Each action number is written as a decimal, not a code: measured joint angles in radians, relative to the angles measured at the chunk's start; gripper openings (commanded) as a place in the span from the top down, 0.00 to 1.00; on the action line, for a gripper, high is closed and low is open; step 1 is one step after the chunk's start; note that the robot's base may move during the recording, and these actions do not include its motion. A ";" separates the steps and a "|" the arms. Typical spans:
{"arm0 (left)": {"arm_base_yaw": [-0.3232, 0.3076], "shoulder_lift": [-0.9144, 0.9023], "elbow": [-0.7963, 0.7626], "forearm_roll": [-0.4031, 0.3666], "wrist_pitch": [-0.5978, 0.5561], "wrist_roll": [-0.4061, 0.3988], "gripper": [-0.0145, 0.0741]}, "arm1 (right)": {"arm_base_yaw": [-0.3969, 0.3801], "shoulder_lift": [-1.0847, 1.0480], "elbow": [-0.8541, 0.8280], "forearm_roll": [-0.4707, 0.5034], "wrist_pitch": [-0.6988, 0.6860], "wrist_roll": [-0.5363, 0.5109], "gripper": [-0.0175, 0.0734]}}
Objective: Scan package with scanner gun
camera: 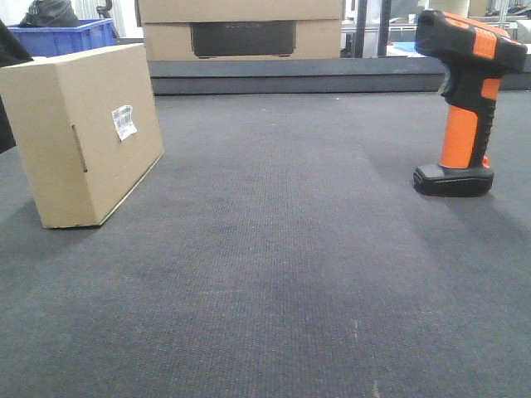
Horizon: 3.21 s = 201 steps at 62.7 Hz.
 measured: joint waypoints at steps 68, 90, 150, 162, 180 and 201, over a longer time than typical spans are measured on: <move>-0.238 1.455 -1.497 0.087 0.773 -0.164 0.96 | 0.000 0.000 0.000 -0.002 -0.047 0.000 0.99; -0.314 1.654 -1.647 0.107 0.977 -0.278 0.96 | 0.000 0.000 0.000 -0.002 -0.043 0.000 0.99; -0.262 1.808 -1.654 0.081 1.070 -0.202 0.25 | 0.000 0.000 0.000 -0.002 -0.028 0.000 0.99; -0.262 1.832 -1.654 0.079 1.070 -0.197 0.35 | 0.000 0.000 0.000 -0.002 -0.028 0.000 0.99; -0.262 1.832 -1.654 0.075 1.081 -0.192 0.96 | 0.000 -0.002 -0.078 -0.002 0.118 0.000 0.99; -0.334 1.815 -1.654 -0.132 1.060 -0.224 0.96 | 0.000 0.249 -0.422 0.004 0.332 0.002 0.99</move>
